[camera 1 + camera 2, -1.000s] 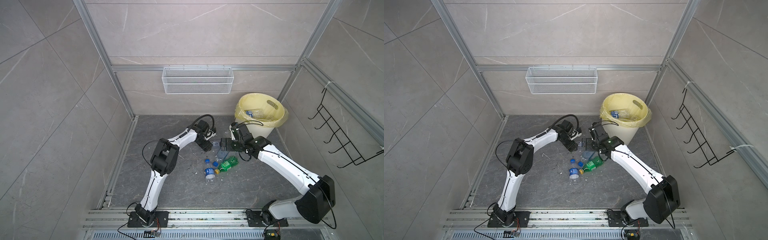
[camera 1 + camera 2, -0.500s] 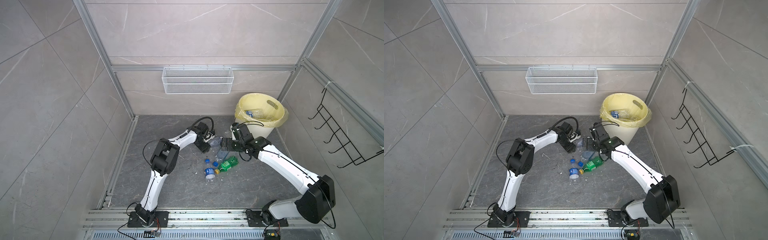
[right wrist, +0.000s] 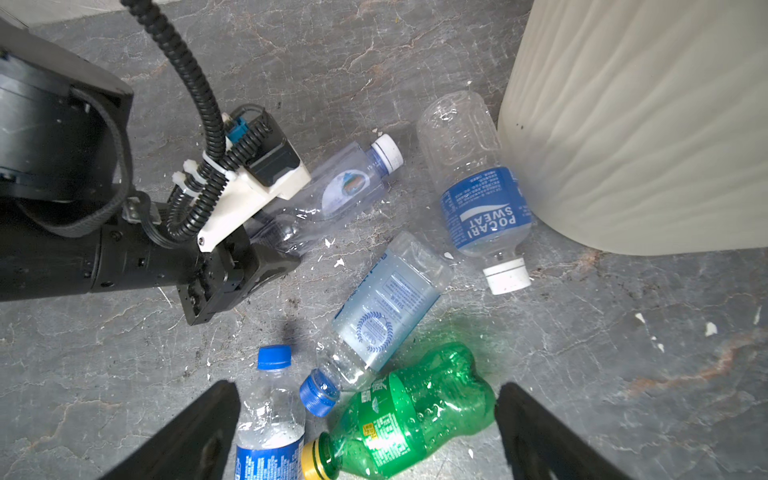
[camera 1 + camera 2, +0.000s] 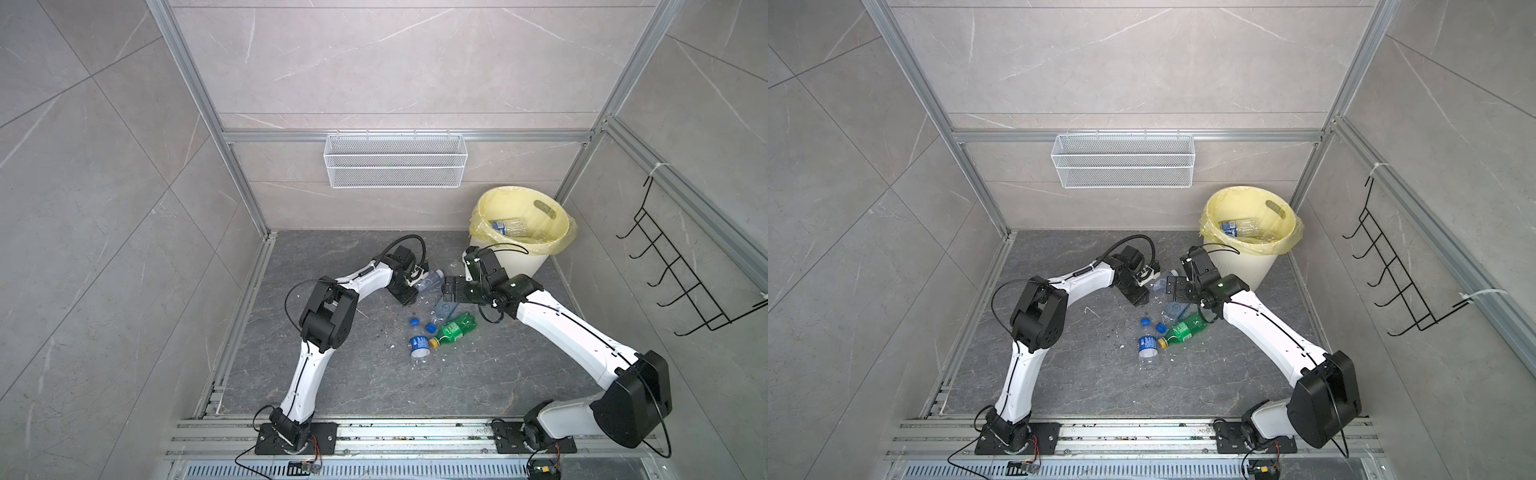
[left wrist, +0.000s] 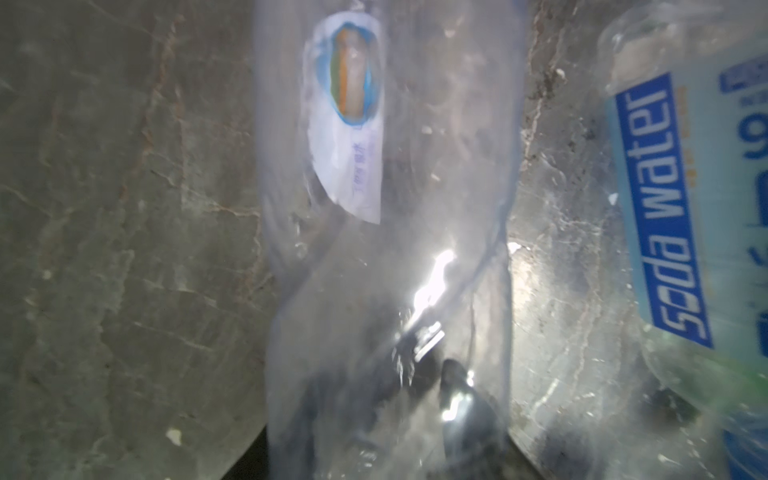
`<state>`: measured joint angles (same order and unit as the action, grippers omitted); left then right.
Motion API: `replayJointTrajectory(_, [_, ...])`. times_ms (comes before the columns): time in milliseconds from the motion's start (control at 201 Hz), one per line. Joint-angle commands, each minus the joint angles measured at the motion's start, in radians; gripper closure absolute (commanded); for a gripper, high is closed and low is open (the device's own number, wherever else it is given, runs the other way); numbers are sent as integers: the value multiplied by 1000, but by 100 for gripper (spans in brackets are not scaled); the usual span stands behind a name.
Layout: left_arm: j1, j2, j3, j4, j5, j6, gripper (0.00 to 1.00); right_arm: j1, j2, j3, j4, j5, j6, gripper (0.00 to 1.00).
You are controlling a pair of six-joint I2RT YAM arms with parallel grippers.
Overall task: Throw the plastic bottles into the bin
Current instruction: 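Grasp a clear small-label bottle by its base with the left gripper and lift, then raise the small-label bottle toward the right gripper while the right gripper grasps its neck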
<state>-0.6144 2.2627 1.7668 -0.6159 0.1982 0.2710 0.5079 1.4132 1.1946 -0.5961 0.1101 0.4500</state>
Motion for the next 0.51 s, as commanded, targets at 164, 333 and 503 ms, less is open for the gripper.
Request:
replayJointTrajectory(164, [73,-157,-70,72,163,-236,58,-14,-12,13,14,-29,49,0])
replayJointTrajectory(333, [110,-251,-104,82,211,-333,58,-23,31,79,31,-77,82,0])
replayJointTrajectory(503, [137,-345,-153,115,245,-464,58,-25,96,163,55,-106,133,0])
